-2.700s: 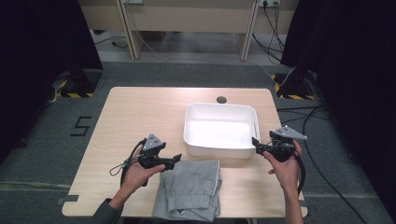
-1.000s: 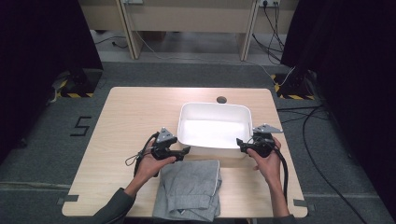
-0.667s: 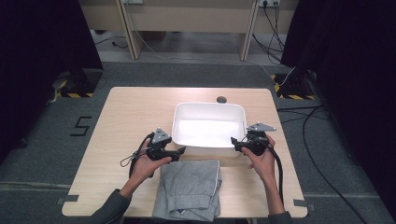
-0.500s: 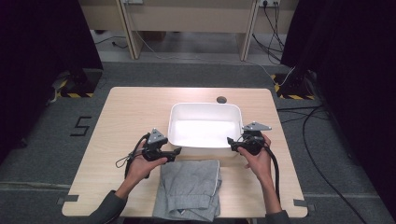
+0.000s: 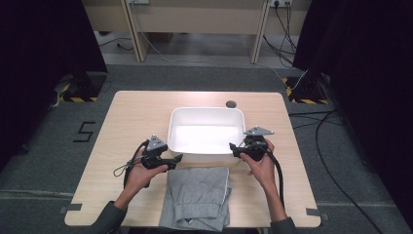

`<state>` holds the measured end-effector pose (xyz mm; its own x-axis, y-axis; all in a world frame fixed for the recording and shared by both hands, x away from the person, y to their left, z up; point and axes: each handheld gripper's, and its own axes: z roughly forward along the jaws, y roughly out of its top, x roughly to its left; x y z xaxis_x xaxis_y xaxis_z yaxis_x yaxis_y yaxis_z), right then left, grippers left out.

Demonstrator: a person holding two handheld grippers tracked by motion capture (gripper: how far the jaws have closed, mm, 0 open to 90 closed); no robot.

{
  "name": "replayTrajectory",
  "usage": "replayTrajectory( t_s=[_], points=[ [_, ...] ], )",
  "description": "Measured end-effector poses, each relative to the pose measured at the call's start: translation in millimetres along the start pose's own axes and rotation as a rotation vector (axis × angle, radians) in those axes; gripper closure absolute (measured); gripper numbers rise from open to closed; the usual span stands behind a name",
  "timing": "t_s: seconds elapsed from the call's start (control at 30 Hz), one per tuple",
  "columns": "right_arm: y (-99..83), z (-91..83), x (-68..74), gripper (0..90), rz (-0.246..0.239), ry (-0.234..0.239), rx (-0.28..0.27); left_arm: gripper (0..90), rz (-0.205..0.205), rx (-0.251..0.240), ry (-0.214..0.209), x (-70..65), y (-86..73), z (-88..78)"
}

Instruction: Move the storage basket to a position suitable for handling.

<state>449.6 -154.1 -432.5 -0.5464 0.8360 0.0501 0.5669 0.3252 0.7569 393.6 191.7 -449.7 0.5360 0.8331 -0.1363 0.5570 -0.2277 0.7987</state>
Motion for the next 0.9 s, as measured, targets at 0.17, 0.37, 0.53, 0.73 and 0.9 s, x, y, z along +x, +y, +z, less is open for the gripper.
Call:
replayTrajectory(
  t_s=[0.17, 0.37, 0.53, 0.73, 0.9],
  points=[
    [0.8, 1.0, 5.3, 26.1, 0.001, 0.012, 0.003, 26.4, -0.004, 0.003, 0.009, 3.2, -2.1, -3.7],
    [1.1, 2.4, 9.5, 25.8, -0.003, 0.024, 0.000, 26.7, -0.012, 0.001, 0.013, 6.4, -5.0, -7.0],
    [0.2, 2.7, 9.0, 25.7, 0.001, 0.026, -0.009, 27.7, -0.017, 0.003, 0.012, 6.2, -6.6, -6.9],
    [-0.2, -4.1, 8.1, 22.0, 0.012, 0.045, -0.043, 25.2, -0.063, 0.019, -0.028, 5.1, -15.4, -8.9],
    [0.4, -26.3, 5.2, 22.5, 0.007, 0.048, -0.095, 22.2, -0.074, 0.023, -0.011, 2.9, -22.8, -17.1]
  ],
)
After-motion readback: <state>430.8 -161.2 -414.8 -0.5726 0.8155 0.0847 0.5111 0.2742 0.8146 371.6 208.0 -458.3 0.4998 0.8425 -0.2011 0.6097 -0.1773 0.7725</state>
